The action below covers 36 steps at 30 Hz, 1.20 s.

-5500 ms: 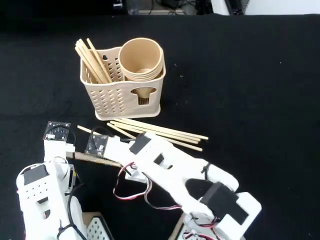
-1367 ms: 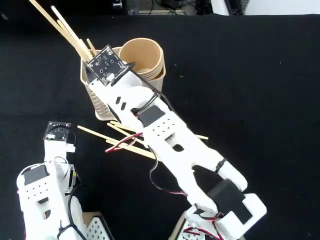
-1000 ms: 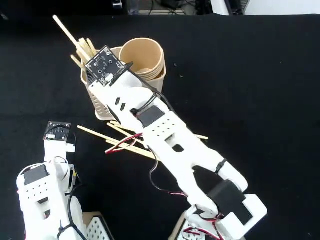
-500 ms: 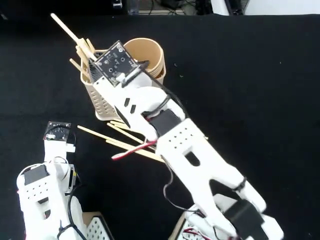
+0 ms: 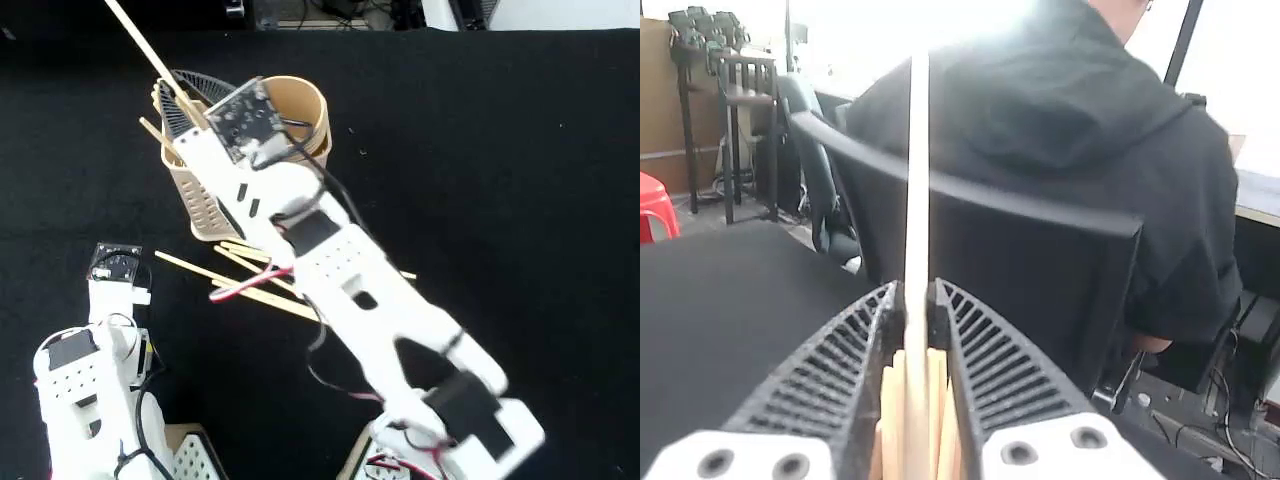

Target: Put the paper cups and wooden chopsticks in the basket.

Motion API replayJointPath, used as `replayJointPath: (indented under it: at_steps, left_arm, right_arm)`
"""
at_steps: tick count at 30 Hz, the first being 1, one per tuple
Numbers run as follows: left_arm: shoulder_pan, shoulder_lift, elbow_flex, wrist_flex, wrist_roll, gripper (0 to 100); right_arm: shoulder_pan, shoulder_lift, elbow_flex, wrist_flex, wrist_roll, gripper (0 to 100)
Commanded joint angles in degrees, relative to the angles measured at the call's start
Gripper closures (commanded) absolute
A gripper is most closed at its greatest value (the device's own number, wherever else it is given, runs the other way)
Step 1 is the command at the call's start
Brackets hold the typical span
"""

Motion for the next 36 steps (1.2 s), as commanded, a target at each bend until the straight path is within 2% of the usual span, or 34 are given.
replayJointPath:
  at_steps: [1, 12, 19, 25, 36]
  left_arm:
    - [1.01, -0.35, 0.04, -0.70, -0.09, 86]
    - [1.01, -0.35, 0.04, -0.70, -0.09, 86]
    - [1.01, -0.35, 0.04, -0.62, -0.09, 86]
    - [1.01, -0.35, 0.04, -0.62, -0.09, 86]
    - [1.01, -0.35, 0.04, -0.53, -0.18, 86]
  right_arm:
    - [0.62, 6.11, -6.73, -3.52, -0.44, 98.5]
    - [-0.70, 10.42, -12.35, -3.52, -0.44, 98.5]
    - [-0.70, 3.65, -8.66, -3.08, -0.97, 98.6]
    - [-0.62, -1.27, -7.52, -3.08, -7.30, 98.6]
    - [-0.44, 8.22, -12.18, -3.52, -7.21, 98.6]
